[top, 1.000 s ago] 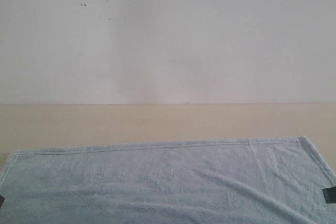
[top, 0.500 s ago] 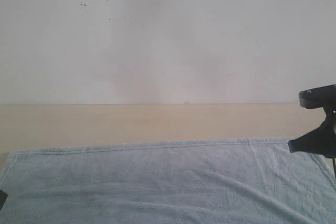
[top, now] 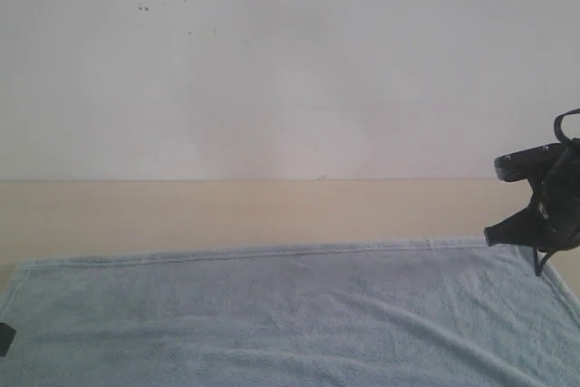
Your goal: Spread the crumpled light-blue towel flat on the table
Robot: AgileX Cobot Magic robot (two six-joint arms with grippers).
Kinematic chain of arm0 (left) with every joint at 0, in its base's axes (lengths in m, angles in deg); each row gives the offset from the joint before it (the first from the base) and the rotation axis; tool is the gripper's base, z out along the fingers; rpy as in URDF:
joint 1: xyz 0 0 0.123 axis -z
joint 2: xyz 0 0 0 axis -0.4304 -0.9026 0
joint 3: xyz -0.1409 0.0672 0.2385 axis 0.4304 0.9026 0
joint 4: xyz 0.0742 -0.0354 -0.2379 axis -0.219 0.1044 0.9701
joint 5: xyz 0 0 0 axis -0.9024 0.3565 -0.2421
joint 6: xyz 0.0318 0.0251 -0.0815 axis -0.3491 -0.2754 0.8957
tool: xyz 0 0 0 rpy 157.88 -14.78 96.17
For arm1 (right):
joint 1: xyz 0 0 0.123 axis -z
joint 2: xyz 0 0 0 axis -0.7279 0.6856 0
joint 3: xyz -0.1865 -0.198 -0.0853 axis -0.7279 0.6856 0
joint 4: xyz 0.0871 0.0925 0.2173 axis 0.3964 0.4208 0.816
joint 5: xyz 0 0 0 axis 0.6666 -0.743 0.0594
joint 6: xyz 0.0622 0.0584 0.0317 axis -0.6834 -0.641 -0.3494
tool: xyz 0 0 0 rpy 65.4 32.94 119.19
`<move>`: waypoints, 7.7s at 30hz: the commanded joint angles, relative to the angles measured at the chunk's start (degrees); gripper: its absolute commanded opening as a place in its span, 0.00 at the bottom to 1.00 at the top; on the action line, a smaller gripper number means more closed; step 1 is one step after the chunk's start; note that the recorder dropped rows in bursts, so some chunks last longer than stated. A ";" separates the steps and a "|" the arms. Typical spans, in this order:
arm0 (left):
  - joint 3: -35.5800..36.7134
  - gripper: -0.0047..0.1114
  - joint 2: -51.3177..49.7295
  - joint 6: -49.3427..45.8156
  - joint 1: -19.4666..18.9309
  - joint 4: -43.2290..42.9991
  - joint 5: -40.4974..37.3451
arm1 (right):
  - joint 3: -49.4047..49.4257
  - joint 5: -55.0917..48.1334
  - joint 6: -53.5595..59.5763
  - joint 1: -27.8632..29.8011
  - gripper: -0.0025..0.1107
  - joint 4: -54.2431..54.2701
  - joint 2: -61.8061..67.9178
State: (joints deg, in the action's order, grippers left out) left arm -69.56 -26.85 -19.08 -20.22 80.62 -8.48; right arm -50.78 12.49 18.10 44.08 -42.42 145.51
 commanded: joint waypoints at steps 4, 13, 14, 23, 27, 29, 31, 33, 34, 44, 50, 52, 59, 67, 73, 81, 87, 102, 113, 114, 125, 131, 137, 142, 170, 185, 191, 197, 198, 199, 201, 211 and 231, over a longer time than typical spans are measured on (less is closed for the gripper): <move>0.28 0.07 0.69 -0.22 -0.06 0.81 0.66 | -2.28 5.09 2.99 1.43 0.02 -0.14 1.60; 0.28 0.07 0.69 -0.22 -0.06 1.52 0.66 | -4.92 5.32 3.54 1.43 0.02 -0.02 4.96; 0.28 0.07 0.69 -0.22 -0.06 1.52 0.66 | -5.16 5.32 3.82 1.43 0.02 -0.02 5.23; 0.28 0.07 0.79 -0.22 -0.06 1.80 0.66 | -5.16 6.63 5.52 1.43 0.02 0.32 6.04; 0.28 0.07 1.00 -0.22 -0.06 1.93 0.66 | -5.32 6.63 6.08 1.43 0.02 0.32 7.30; 0.28 0.07 1.39 -0.22 -0.06 1.93 0.66 | -5.41 6.88 6.13 1.43 0.02 0.20 7.93; 0.28 0.07 1.76 -0.22 -0.06 1.93 0.55 | -5.65 7.20 6.13 1.43 0.02 -0.27 8.43; 0.28 0.07 2.15 -0.22 -0.06 1.93 0.55 | -6.44 6.83 6.13 1.43 0.02 -0.25 9.09; 0.28 0.07 2.15 -0.22 -0.06 1.93 0.34 | -7.14 6.30 6.13 1.43 0.02 -0.25 9.55; 0.28 0.07 2.15 -0.22 -0.06 1.93 0.56 | -13.38 1.47 4.90 1.43 0.02 -0.09 10.42; 0.28 0.07 6.38 -1.55 -0.06 2.92 4.37 | -13.38 2.42 -6.83 2.05 0.02 -0.09 7.40; 0.28 0.07 8.25 -1.55 -0.06 2.92 5.15 | -13.38 2.72 -5.80 2.05 0.02 -0.37 5.86; 0.28 0.07 13.19 -1.55 -0.06 2.82 6.97 | -13.38 1.81 -5.56 2.05 0.02 2.51 -2.14; 0.28 0.07 20.35 -1.55 -0.06 3.89 7.20 | -11.39 1.04 6.21 1.95 0.02 15.49 -14.05; 0.28 0.07 27.99 -1.55 -0.06 6.01 6.67 | -0.05 10.41 6.46 1.95 0.02 15.60 -26.20; 4.36 0.07 41.86 -1.55 -0.06 6.16 5.74 | 21.95 30.86 3.99 1.95 0.02 16.61 -42.30; 10.69 0.07 53.39 0.40 -0.06 6.28 5.07 | 35.65 43.98 2.03 1.95 0.02 16.49 -53.57; 13.94 0.07 75.85 1.23 -0.06 8.29 -3.53 | 57.87 48.61 -6.49 1.95 0.02 16.12 -79.72; 13.94 0.07 75.85 1.23 -0.06 7.92 -0.40 | 61.63 54.65 -14.14 1.95 0.02 11.67 -87.11; 13.94 0.07 75.85 1.23 -0.06 7.92 -0.40 | 61.63 54.54 -14.14 1.95 0.02 11.67 -87.11; 13.94 0.07 75.85 1.23 -0.06 7.92 -0.40 | 61.63 54.64 -14.27 1.95 0.02 11.67 -87.11; 14.17 0.07 75.85 1.23 -0.06 7.92 -0.39 | 61.63 54.64 -14.27 1.95 0.02 11.67 -87.11; 19.53 0.07 75.85 1.23 -0.06 13.45 11.07 | 61.63 54.64 -14.27 1.95 0.02 11.67 -87.11; 21.47 0.07 75.85 1.23 -0.06 17.78 22.86 | 61.63 54.64 -14.27 1.95 0.02 11.67 -87.11; 32.36 0.07 75.85 1.23 -0.06 16.55 27.76 | 61.63 54.63 -14.27 2.08 0.02 11.67 -90.20; 32.36 0.07 75.85 1.23 -0.06 16.55 27.76 | 61.63 54.63 -14.27 2.08 0.02 11.67 -101.12; 32.34 0.07 75.85 1.23 -0.06 16.55 27.76 | 61.63 54.63 -14.27 2.08 0.02 11.67 -101.88; 32.50 0.07 75.85 1.23 -0.06 16.55 27.76 | 65.30 56.11 -14.27 2.08 0.02 12.02 -102.91; 32.85 0.07 75.85 1.23 -0.06 16.55 28.22 | 66.67 56.11 -14.27 2.08 0.02 12.02 -103.81; 34.26 0.07 75.85 1.23 -0.06 16.55 29.97 | 69.24 56.22 -14.27 2.08 0.02 12.02 -105.94; 35.92 0.07 75.85 1.23 -0.06 16.55 31.57 | 72.24 56.33 -14.27 2.08 0.02 12.02 -108.86; 37.61 0.07 75.85 1.23 -0.06 16.55 30.58 | 75.28 56.91 -14.27 2.08 0.02 11.91 -117.95; 37.61 0.07 75.85 1.23 -0.06 16.55 30.47 | 75.28 48.88 3.70 2.08 0.02 12.85 -120.31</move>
State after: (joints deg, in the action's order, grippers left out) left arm -32.13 48.89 -18.18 -20.22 97.38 22.12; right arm 24.30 63.96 16.78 45.99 -30.32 25.48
